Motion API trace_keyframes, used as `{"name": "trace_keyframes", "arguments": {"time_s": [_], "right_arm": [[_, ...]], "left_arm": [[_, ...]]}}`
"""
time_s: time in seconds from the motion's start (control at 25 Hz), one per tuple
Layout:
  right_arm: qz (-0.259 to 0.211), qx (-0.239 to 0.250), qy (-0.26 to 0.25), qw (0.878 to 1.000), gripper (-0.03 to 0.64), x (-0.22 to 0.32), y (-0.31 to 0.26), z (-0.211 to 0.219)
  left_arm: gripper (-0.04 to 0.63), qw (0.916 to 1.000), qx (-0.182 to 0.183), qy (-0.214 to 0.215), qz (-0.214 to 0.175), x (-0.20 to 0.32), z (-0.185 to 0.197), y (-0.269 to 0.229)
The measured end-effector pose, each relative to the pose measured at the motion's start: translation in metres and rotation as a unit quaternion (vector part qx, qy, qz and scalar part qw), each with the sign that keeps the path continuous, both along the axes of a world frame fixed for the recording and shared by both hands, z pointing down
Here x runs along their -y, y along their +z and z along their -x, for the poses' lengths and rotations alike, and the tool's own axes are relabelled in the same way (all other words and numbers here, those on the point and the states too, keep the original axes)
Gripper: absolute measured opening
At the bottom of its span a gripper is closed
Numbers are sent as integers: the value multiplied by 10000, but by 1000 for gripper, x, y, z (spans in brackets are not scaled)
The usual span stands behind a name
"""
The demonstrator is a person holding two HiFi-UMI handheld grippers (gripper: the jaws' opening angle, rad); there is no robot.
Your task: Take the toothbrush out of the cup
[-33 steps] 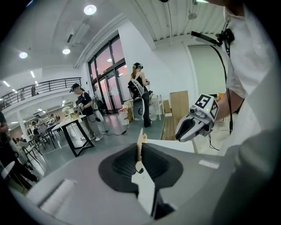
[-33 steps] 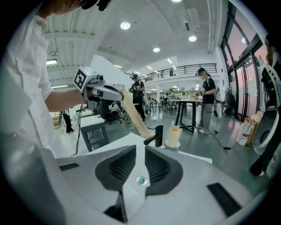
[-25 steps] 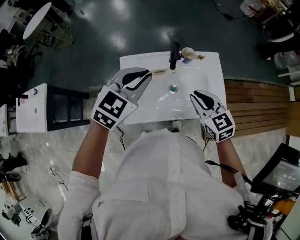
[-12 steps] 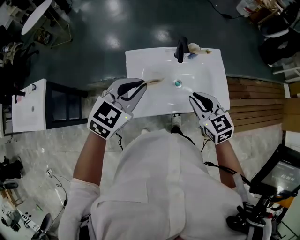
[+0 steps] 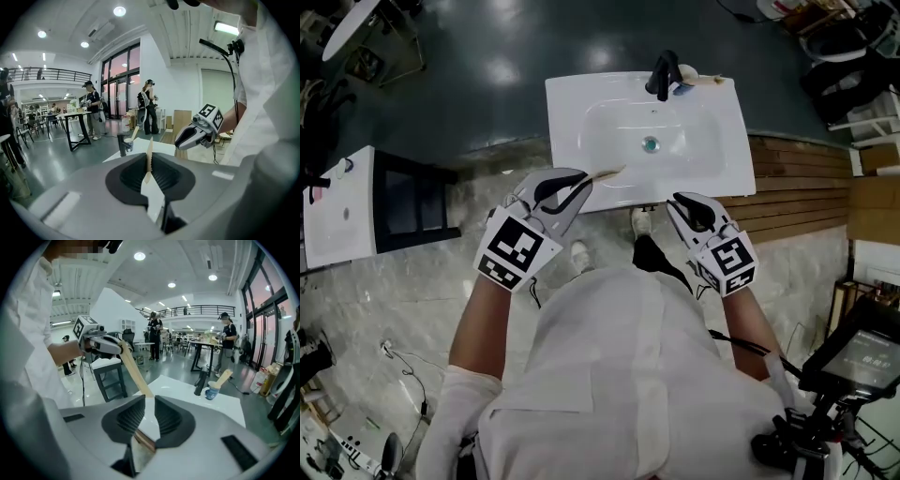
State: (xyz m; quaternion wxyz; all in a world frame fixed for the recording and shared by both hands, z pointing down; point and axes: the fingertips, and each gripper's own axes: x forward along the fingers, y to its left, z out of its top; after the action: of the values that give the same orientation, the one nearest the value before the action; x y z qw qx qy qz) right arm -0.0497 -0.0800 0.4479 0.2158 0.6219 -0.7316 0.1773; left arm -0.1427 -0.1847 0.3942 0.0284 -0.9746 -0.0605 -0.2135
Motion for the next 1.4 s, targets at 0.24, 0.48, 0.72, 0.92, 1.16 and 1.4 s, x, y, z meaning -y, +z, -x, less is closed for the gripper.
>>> {"name": "trace_keyframes", "arguments": {"time_s": [0.24, 0.48, 0.72, 0.92, 1.16, 1.4], "right_arm": [[25, -34, -315, 9995, 48, -2, -7, -20], [-141, 2, -805, 9967, 48, 1, -3, -58], [-305, 64, -1195, 9923, 48, -20, -7, -141], [-365, 58, -1501, 9880, 48, -26, -5, -198], [-415, -49, -1858, 9817, 51, -32, 0, -205], [-484, 82, -1650, 9851, 60, -23, 3, -205]], "left_arm": [[34, 9999, 84, -66, 15, -21, -9, 9], [34, 9990, 198, -403, -73, -35, -27, 10], [34, 9944, 273, -1011, 125, -77, -85, 9], [34, 9907, 303, -1319, 119, -106, -134, 5], [34, 9895, 358, -1398, 126, -145, -152, 3], [34, 9902, 341, -1346, 164, -154, -149, 6]]}}
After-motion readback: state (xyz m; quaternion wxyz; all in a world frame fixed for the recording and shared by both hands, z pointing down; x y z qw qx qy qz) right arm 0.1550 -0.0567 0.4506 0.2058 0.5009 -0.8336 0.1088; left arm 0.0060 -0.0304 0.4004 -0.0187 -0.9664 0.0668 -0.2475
